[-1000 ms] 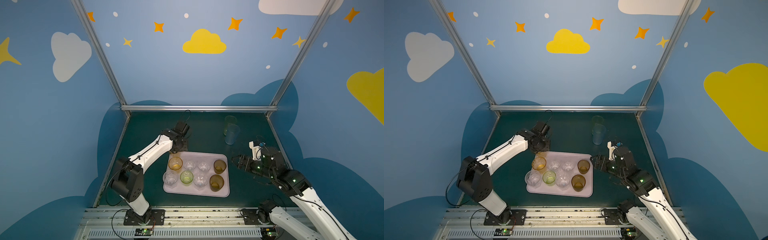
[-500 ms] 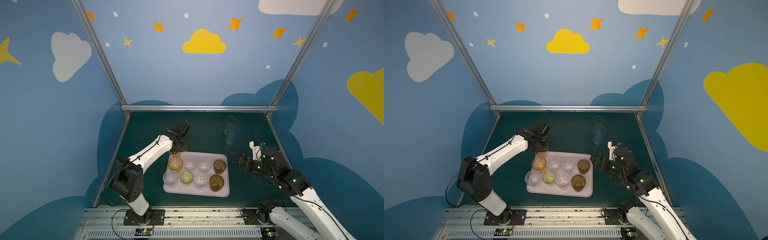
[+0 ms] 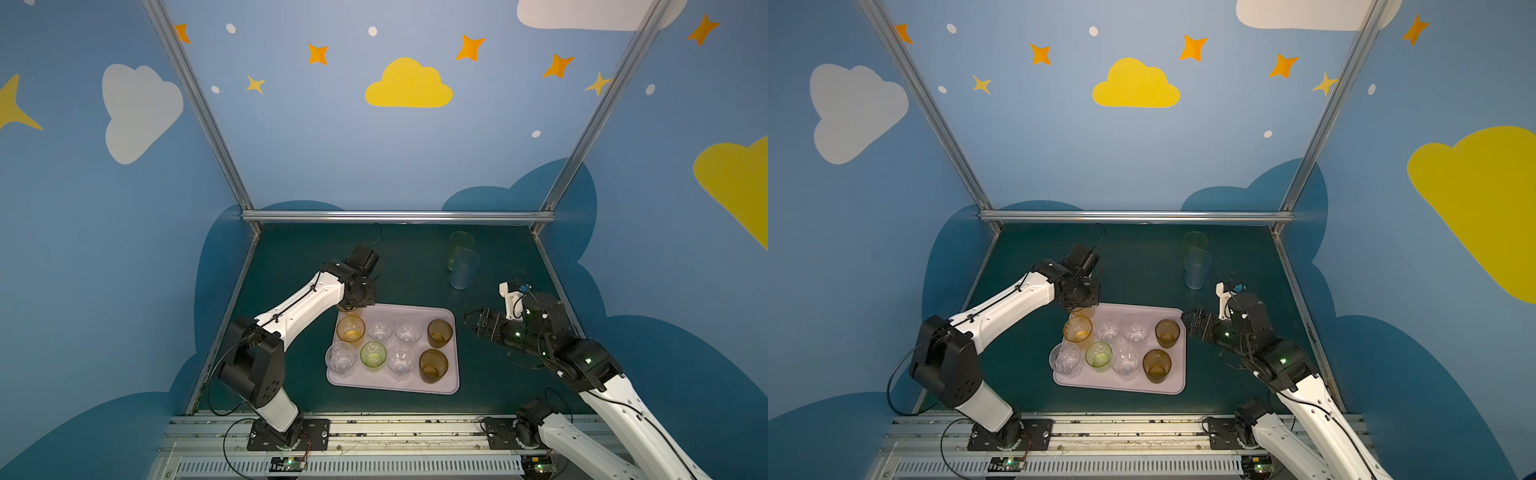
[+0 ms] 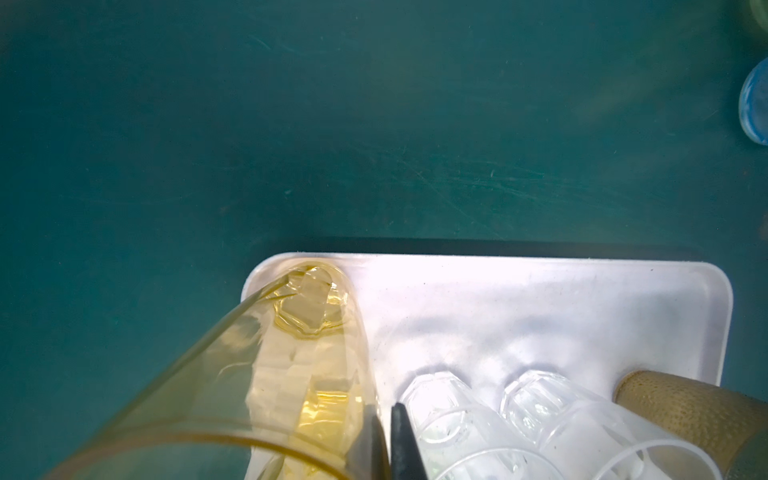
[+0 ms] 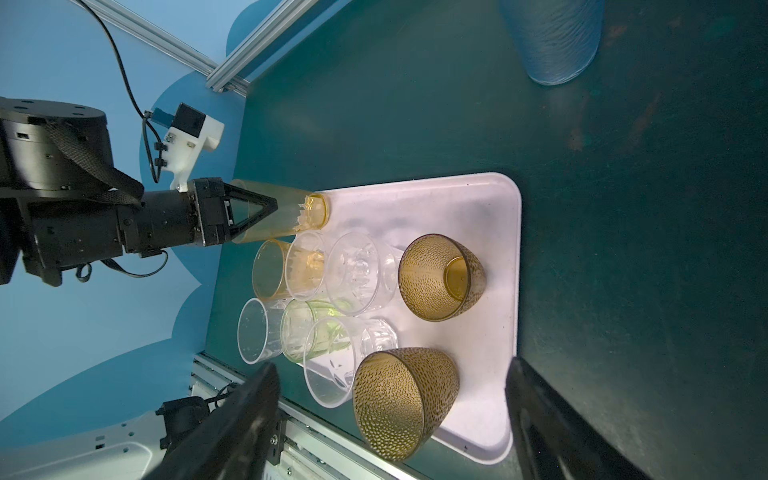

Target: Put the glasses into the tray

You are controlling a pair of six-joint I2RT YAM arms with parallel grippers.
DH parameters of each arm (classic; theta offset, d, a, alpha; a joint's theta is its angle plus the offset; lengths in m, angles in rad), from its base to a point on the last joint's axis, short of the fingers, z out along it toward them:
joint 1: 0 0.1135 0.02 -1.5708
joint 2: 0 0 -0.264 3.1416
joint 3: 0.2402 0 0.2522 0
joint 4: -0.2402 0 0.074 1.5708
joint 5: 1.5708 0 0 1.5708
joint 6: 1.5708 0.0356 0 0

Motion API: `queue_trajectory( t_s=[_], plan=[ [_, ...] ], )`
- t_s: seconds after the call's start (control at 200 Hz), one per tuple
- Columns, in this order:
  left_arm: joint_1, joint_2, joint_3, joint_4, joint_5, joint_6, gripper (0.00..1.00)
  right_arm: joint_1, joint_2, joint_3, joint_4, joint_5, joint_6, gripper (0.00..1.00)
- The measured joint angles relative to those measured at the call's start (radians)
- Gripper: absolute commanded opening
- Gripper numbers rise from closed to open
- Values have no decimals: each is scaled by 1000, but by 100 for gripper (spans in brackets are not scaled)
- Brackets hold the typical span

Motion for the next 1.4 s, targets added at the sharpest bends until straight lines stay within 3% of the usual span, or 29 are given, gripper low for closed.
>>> queue_trajectory(
  t_s=[0.901,1.152,1.402],
  plan=[
    [-23,-2,-1,-8,3,0,6,-12,37,0,0,-18,-11,84],
    [-26,-2,-1,-18,1,1,21,-16,37,0,0,-18,-11,84],
    [-26,3,19,-22,0,1,29,-18,37,0,-2,-22,-18,84]
  ],
)
